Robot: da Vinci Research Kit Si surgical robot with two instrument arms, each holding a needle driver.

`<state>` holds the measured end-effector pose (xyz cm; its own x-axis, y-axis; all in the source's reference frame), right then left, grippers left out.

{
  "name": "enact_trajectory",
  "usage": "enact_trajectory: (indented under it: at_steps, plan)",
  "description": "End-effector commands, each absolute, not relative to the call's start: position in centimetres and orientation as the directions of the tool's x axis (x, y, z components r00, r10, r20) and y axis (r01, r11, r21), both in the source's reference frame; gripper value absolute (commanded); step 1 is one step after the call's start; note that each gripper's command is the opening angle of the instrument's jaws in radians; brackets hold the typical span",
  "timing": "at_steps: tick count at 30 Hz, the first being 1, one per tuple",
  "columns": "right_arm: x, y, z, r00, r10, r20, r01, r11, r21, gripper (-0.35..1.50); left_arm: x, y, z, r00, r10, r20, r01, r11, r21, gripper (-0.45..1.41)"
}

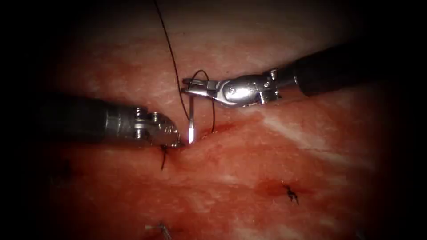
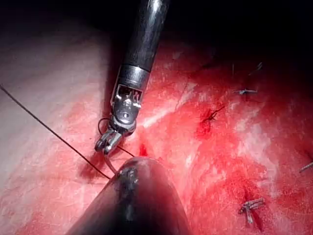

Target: Wound Closure

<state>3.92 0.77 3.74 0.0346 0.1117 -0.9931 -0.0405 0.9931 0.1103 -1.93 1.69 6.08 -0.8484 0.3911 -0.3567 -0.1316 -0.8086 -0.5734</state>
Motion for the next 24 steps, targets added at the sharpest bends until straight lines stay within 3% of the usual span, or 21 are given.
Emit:
enact_trajectory:
  at_steps: [1,15,24]
  plan:
    - [4.0,0.69,3.79,0.037,0.112,-0.993,-0.034,0.993,0.11,-0.35,-1.97,1.66,6.09,-0.847,0.39,-0.361,-0.129,-0.81,-0.572,-0.45]
    - [3.99,0.65,3.83,0.055,0.107,-0.993,-0.007,0.994,0.106,-0.35,-1.86,1.62,5.33,-0.847,0.363,-0.388,-0.14,-0.857,-0.496,-0.45]
    - [4.03,0.71,3.81,0.059,0.123,-0.991,-0.011,0.992,0.122,-0.35,-2.18,1.29,5.33,-0.819,0.372,-0.437,-0.139,-0.867,-0.478,-0.45]
